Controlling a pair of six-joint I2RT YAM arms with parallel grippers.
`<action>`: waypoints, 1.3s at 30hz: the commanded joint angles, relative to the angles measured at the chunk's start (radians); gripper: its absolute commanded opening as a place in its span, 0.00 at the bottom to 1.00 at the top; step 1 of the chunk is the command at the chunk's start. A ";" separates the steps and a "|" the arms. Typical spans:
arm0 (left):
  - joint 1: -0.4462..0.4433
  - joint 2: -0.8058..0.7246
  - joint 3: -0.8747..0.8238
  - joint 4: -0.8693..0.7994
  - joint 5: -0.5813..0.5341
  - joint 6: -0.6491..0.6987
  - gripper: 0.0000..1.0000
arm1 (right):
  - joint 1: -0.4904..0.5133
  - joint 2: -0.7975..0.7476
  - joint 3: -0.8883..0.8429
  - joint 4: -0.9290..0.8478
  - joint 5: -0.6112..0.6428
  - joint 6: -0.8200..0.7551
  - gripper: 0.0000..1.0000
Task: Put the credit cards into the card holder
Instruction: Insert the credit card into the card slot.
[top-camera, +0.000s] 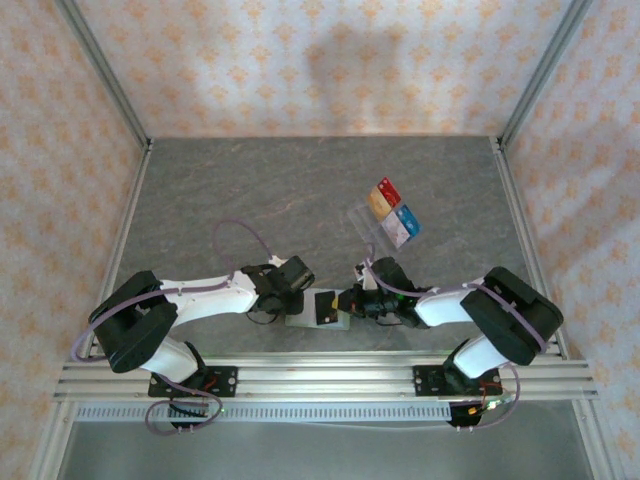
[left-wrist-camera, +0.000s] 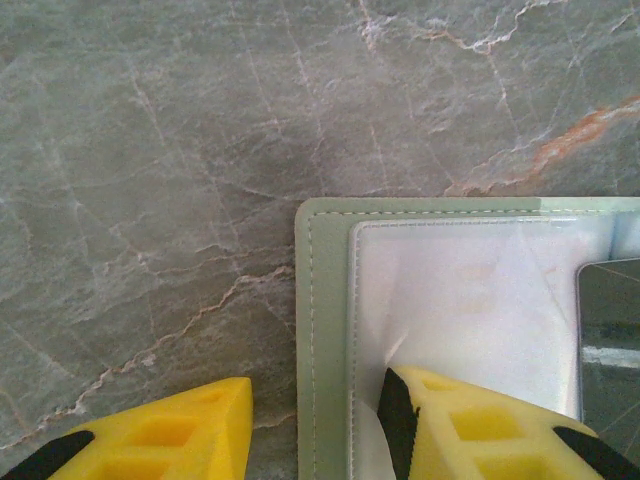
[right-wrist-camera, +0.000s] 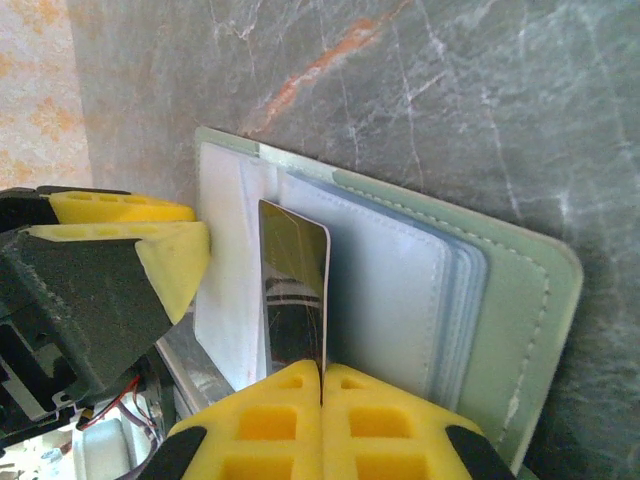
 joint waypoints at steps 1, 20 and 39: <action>-0.009 0.040 -0.049 -0.072 -0.032 -0.007 0.41 | 0.012 -0.008 -0.007 -0.054 -0.013 -0.002 0.00; -0.013 0.045 -0.049 -0.065 -0.030 -0.009 0.41 | 0.034 -0.004 0.031 -0.146 -0.036 -0.031 0.00; -0.018 0.040 -0.057 -0.060 -0.029 -0.011 0.41 | 0.034 0.057 0.100 -0.103 0.046 -0.016 0.00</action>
